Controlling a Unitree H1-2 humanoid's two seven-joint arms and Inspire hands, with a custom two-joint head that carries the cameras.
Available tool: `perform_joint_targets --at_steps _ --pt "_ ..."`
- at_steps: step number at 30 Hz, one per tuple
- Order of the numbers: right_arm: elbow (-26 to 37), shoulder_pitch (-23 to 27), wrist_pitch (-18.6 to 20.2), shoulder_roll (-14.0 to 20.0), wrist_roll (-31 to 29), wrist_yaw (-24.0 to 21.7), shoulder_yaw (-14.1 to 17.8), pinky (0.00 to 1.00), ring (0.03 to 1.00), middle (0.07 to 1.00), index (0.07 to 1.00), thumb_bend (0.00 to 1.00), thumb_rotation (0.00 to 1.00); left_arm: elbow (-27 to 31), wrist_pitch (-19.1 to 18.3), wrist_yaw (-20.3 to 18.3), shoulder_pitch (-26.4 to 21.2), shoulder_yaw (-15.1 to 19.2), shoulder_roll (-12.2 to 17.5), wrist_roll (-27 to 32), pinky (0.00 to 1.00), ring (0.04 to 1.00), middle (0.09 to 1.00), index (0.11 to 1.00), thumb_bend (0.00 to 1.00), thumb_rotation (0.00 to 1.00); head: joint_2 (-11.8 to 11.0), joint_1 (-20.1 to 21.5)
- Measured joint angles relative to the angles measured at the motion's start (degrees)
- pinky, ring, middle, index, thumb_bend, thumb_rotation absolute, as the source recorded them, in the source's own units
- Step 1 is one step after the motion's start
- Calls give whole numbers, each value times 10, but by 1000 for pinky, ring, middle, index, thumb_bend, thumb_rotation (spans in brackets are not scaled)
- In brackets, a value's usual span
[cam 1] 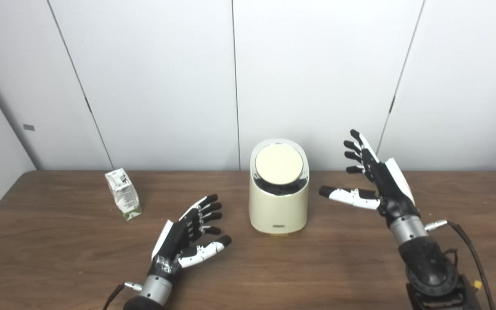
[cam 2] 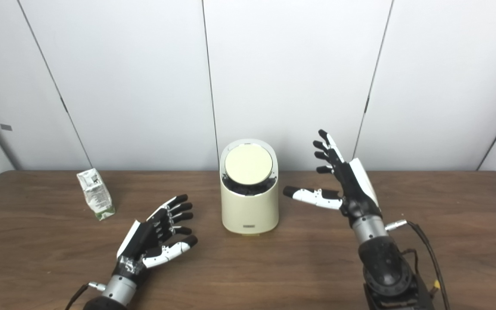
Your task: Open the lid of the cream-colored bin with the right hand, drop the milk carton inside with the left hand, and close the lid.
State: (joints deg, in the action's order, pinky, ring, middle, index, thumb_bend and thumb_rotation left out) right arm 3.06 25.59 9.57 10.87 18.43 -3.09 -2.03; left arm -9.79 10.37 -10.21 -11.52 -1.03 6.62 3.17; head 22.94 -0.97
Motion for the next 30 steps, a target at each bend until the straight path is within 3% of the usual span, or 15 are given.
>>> perform_joint_targets --at_steps 8,13,30 --pt "-32 53 13 2 23 -7 -28 636 827 894 951 829 400 -8 2 0 -7 -1 -1 0 692 815 855 919 638 109 0 -1" --pt "-52 81 18 2 43 -8 -42 635 826 898 947 813 375 -11 2 0 -9 -1 -1 0 689 809 852 917 643 122 -1 -1" --pt "-107 137 56 -2 82 -15 -78 800 901 925 962 786 333 -15 2 1 -13 -2 -2 -5 687 815 854 915 644 131 3 -10"
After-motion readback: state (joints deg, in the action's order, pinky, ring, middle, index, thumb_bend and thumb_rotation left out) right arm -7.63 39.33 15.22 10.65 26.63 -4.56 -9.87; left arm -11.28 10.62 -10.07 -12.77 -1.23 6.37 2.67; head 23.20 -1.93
